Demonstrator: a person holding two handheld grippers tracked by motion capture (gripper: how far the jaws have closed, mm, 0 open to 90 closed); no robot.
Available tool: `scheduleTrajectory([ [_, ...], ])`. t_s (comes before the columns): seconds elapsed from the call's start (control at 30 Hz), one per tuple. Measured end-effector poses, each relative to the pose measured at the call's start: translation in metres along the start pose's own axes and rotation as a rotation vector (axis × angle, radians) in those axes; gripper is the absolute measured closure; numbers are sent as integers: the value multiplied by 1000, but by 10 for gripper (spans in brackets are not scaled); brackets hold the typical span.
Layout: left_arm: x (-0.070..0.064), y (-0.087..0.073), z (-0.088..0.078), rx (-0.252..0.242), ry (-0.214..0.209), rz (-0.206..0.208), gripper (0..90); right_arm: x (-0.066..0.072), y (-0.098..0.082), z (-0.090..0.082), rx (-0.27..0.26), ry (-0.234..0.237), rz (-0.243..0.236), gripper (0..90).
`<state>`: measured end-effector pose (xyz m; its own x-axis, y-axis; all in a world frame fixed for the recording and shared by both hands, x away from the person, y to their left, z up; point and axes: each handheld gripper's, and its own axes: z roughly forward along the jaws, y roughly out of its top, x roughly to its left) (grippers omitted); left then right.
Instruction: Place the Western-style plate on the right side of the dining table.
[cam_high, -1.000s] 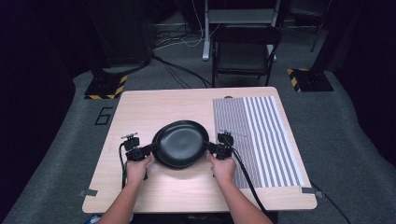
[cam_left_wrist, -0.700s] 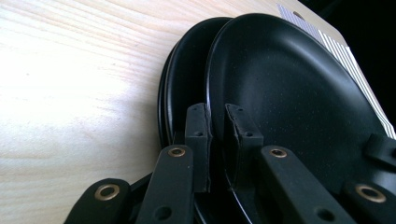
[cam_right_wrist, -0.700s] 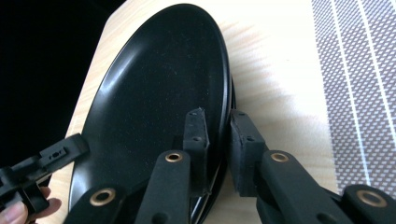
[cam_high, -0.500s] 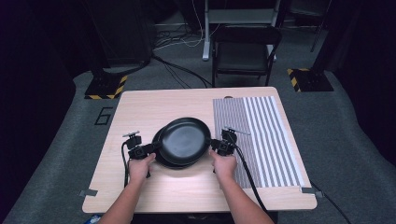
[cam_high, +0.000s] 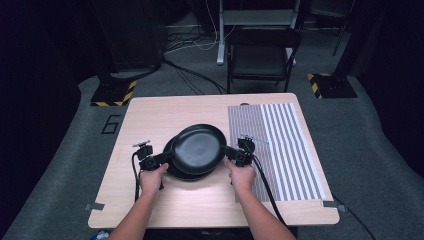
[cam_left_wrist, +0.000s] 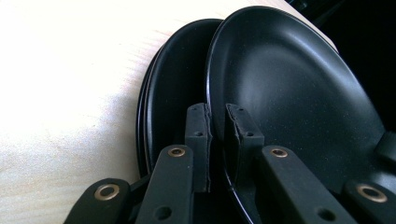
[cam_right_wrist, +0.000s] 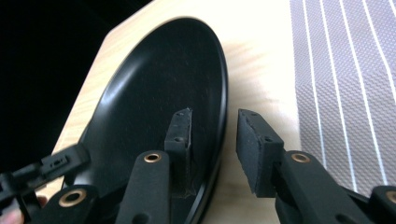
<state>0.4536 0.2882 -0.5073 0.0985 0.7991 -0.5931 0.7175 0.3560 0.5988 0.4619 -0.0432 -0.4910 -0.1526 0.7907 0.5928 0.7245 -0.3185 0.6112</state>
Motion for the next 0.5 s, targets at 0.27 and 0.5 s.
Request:
scheduleTrajectory([
  [0.27, 0, 0, 0, -4, 1, -1, 800, -4, -14, -3, 56, 51, 71, 673],
  [0.5, -1, -1, 0, -4, 3, -3, 801, 5, -21, 4, 78, 46, 83, 723],
])
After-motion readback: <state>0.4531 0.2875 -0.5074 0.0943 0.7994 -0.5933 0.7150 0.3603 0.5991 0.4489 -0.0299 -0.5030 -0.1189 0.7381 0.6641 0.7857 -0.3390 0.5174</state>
